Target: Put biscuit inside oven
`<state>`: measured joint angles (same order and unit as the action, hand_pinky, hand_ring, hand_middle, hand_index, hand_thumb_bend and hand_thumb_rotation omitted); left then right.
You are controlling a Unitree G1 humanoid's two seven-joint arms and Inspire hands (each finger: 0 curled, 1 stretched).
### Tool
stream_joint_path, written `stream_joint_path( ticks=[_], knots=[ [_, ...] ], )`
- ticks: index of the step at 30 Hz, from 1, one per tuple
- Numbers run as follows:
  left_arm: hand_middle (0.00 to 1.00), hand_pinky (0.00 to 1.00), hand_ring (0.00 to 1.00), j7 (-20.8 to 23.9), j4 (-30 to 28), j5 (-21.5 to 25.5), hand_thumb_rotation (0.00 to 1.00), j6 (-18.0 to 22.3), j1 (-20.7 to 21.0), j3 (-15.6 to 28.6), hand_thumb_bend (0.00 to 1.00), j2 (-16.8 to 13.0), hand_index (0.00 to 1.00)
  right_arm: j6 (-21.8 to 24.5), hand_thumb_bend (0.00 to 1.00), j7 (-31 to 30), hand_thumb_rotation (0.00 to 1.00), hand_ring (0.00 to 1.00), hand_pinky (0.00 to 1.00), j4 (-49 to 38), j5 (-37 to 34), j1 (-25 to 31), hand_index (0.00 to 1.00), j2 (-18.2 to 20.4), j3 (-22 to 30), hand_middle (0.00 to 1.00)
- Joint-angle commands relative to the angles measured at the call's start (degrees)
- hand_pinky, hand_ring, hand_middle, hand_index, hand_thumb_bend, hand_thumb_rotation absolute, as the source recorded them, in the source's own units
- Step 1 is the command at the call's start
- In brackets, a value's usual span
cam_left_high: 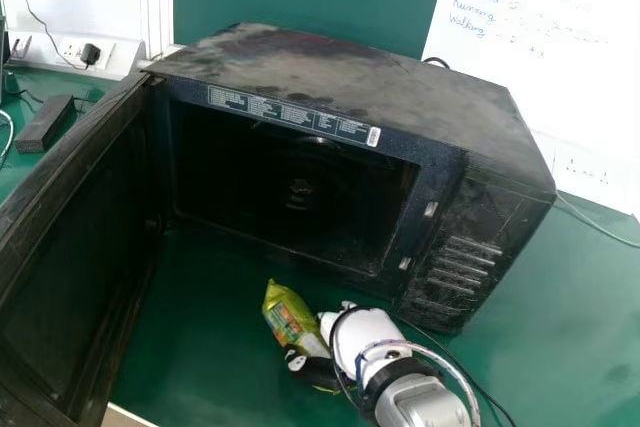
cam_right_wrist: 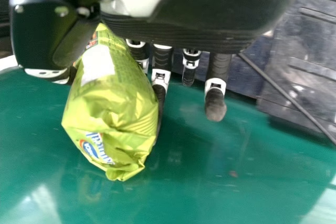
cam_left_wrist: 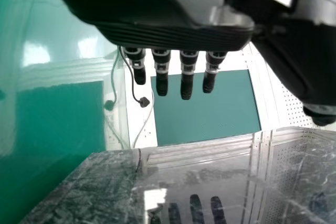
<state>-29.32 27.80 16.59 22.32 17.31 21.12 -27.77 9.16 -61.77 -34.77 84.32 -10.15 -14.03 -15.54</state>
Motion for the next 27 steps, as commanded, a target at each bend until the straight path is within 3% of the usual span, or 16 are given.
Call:
stream_joint_path(
  ticks=[1, 5, 10, 17, 22, 27],
  knots=[
    [0.96, 0.97, 0.95, 0.3, 0.1, 0.0, 1.00, -0.1, 0.0, 0.2, 0.39, -0.6, 0.99, -0.3, 0.53, -1.4, 0.00, 0.19, 0.11, -0.6, -0.1, 0.0, 0.49, -0.1, 0.1, 0.47],
    [0.97, 0.97, 0.96, -0.1, 0.3, 0.2, 1.00, 0.2, 0.1, 0.2, 0.38, -0.6, 1.00, 0.1, 0.53, -1.0, 0.00, 0.20, 0.12, -0.8, 0.3, -0.6, 0.49, 0.5, 0.4, 0.47],
    [0.96, 0.97, 0.95, 0.2, 0.3, -0.1, 1.00, 0.4, 0.2, 0.1, 0.37, -0.5, 0.99, 1.0, 0.53, -0.3, 0.00, 0.29, 0.23, -0.9, 0.8, -1.4, 0.49, 1.5, 0.7, 0.47],
    [0.96, 0.96, 0.95, 0.1, 0.3, 0.0, 1.00, 0.4, 0.3, 0.1, 0.37, -0.6, 0.99, 2.0, 0.53, 0.8, 0.00, 0.27, 0.19, -0.7, 1.2, -2.6, 0.49, 2.9, 1.5, 0.47],
    [0.96, 0.96, 0.95, 0.2, 0.2, -0.2, 1.00, 0.5, 0.2, 0.0, 0.37, -0.6, 0.99, 2.7, 0.53, 2.3, 0.00, 0.33, 0.27, -0.4, 0.6, -3.2, 0.49, 3.5, 2.3, 0.48],
    [0.96, 0.96, 0.95, 0.3, 0.0, 0.0, 1.00, -0.3, 0.4, 0.0, 0.36, -0.6, 0.99, 3.8, 0.53, 3.9, 0.00, 0.31, 0.24, 0.2, 0.6, -3.7, 0.49, 4.3, 2.9, 0.47]
  ],
)
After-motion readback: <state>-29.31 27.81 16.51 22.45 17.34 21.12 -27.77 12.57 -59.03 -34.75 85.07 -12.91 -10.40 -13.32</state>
